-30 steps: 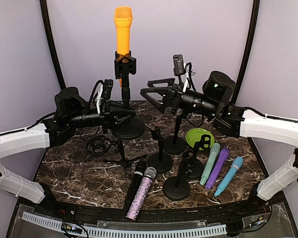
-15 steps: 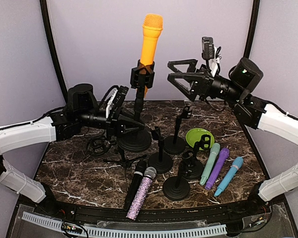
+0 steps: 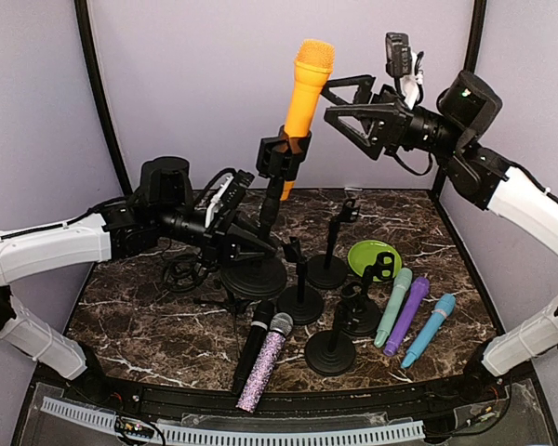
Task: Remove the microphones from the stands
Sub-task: Place the microphone stand with the microphone at the center of the board.
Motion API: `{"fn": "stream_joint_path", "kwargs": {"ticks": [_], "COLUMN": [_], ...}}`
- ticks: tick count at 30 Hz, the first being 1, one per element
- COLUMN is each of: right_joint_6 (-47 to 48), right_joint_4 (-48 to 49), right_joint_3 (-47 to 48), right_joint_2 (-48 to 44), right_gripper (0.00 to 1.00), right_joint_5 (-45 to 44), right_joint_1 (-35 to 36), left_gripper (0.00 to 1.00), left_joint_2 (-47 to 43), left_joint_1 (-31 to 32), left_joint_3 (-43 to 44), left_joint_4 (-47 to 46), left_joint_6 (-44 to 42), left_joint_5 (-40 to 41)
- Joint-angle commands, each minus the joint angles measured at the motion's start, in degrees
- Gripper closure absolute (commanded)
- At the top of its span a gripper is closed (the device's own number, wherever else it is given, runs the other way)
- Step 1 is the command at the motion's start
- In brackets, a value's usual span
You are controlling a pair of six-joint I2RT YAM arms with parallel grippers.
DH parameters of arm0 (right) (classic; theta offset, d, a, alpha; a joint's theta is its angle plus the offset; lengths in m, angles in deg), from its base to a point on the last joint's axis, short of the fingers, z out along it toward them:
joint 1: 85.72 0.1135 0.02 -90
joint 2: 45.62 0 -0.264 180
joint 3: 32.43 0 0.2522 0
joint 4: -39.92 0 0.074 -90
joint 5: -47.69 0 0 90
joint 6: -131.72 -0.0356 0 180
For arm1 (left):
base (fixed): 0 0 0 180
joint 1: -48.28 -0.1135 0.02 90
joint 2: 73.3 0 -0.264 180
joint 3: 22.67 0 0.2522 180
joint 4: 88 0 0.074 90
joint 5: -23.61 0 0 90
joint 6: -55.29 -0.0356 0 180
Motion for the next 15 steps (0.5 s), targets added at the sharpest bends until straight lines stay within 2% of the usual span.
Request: {"fn": "stream_joint_path", "kwargs": {"ticks": [1, 7, 9, 15], "right_joint_6": [-0.39, -2.69, -3.56, -1.82], "right_joint_4": [-2.13, -1.41, -0.54, -0.58], "right_joint_3": [4.1, 6.29, 5.8, 0.21], "right_joint_2": [3.13, 6.03, 6.0, 0.51], "right_gripper": [0.01, 0.02, 0.05, 0.11], "right_joint_5": [7.93, 12.79, 14.36, 11.6], "right_joint_1": [-0.28, -0.28, -0.33, -0.28], "left_gripper": [1.0, 1.0, 1.0, 1.0], "left_joint_2": [-0.21, 0.42, 0.15, -1.27], "left_joint_1": [0.38, 0.49, 0.54, 0.17], "left_joint_3": [3.54, 4.02, 3.78, 2.77], "left_joint_4": [-1.7, -0.57, -0.87, -0.54], "left_joint_6": [-1.5, -1.79, -1.94, -3.75], "left_joint_5": [-3.24, -3.29, -2.19, 3.81]}}
